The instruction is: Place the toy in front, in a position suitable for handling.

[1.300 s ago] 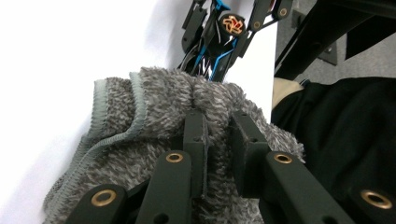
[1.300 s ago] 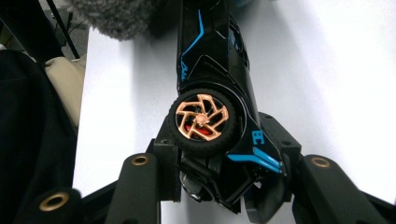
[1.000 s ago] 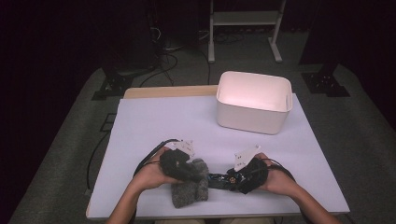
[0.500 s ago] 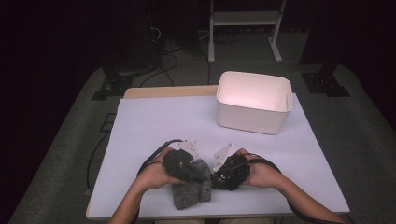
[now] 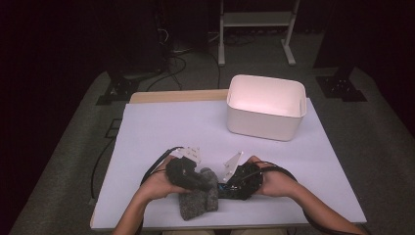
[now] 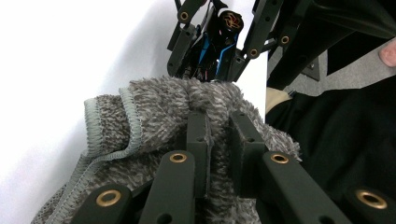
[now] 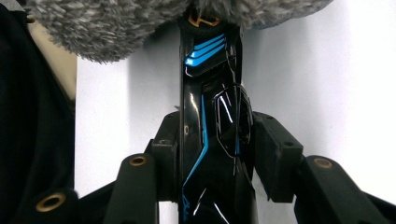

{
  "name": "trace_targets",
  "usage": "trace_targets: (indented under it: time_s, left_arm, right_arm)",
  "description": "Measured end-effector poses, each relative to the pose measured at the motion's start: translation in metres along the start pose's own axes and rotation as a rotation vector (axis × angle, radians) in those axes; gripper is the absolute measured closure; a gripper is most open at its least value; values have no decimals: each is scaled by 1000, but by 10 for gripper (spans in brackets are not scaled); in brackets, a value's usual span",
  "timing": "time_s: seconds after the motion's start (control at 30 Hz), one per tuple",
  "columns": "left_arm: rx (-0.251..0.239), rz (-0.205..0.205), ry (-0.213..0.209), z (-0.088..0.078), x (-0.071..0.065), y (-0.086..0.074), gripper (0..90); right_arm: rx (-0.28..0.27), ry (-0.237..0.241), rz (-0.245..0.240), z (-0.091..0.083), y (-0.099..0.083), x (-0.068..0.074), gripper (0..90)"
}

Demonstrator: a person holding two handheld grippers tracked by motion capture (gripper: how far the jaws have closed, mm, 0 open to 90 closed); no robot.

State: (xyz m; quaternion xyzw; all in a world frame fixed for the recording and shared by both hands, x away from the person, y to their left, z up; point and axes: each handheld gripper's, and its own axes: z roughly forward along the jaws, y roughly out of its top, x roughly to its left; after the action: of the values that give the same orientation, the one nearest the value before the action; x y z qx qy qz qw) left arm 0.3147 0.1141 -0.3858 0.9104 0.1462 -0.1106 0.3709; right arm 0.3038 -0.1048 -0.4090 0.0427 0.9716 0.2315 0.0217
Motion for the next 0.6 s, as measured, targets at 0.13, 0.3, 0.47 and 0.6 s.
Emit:
trace_targets:
  time_s: [0.13,0.3,0.47,0.6]
  left_arm:
    - [-13,-12,7,-5,1,-7,801]
    - [-24,-59,8,-11,7,-21,801]
    - [-26,-49,33,-22,4,-13,803]
    - [-44,-28,54,-43,-3,1,807]
  right_arm:
    - [-31,6,-3,0,-4,-2,556]
    - [-70,4,-2,1,-5,-3,557]
    - [-120,-10,-2,4,3,-4,556]
    - [-206,7,15,2,10,-7,556]
